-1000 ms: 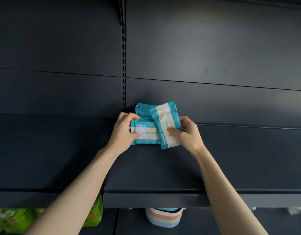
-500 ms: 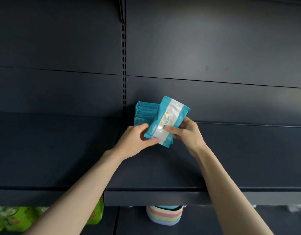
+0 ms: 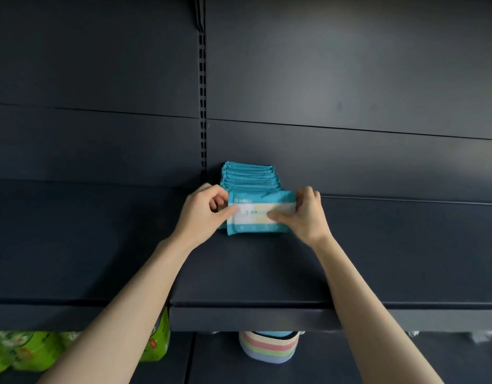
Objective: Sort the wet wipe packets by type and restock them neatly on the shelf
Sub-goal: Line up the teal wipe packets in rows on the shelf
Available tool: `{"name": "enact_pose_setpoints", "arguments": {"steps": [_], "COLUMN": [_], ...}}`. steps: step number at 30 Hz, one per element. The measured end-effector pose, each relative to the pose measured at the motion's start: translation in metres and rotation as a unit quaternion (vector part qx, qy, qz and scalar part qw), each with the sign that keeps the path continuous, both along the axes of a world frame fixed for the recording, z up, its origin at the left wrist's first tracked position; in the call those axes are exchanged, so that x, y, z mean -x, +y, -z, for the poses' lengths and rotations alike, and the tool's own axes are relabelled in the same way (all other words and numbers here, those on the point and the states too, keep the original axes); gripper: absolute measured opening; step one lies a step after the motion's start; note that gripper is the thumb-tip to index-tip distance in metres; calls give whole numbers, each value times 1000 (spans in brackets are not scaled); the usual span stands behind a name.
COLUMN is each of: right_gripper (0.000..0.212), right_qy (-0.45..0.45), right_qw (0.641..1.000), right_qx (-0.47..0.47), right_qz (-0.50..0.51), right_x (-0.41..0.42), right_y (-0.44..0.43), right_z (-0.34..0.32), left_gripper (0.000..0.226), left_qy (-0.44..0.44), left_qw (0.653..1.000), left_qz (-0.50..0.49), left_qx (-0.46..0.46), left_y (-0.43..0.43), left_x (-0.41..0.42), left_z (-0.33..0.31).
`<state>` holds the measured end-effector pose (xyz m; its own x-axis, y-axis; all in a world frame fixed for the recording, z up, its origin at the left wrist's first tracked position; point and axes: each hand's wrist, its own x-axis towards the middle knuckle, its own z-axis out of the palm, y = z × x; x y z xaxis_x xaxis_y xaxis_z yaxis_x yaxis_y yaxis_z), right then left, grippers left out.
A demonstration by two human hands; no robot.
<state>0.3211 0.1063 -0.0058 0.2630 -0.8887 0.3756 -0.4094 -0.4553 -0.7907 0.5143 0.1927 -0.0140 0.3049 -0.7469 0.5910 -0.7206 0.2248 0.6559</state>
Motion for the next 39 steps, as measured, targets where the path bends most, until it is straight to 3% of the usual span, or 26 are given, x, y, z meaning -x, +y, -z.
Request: {"name": "enact_pose_setpoints", "arguments": {"steps": [4,6,8,14,18,27,39], "right_gripper": [95,101,101,105,108,92,89], "right_qy": [48,96,117,175,213,255,309], "right_qw": [995,989,987,979,969,960,944], "right_qx": [-3,-6,2,27,29,84,94], "right_qz": [-89,-112,-106,-99,-120,-79,-66], "right_x": [-3,-5,-6,-16,-15,-17,-15], "right_y": [3,5,4,4,-4,-7,-4], "right_z": [2,4,6,4,2,-5,-5], "left_gripper": [81,108,117,99,103,90,95], "left_qy": [-1,9,26,28,34,6,-16], "left_qw": [998,992,984,984,984,991,982], "left_qz": [-9,8,53,68,77,24,24], "left_qx": [-62,-127,-170,-160,-157,-131,-187], "left_y": [3,3,3,7,6,-7,-10], "left_x": [3,5,8,7,5,4,-1], "left_z": [0,2,4,4,5,12,13]}}
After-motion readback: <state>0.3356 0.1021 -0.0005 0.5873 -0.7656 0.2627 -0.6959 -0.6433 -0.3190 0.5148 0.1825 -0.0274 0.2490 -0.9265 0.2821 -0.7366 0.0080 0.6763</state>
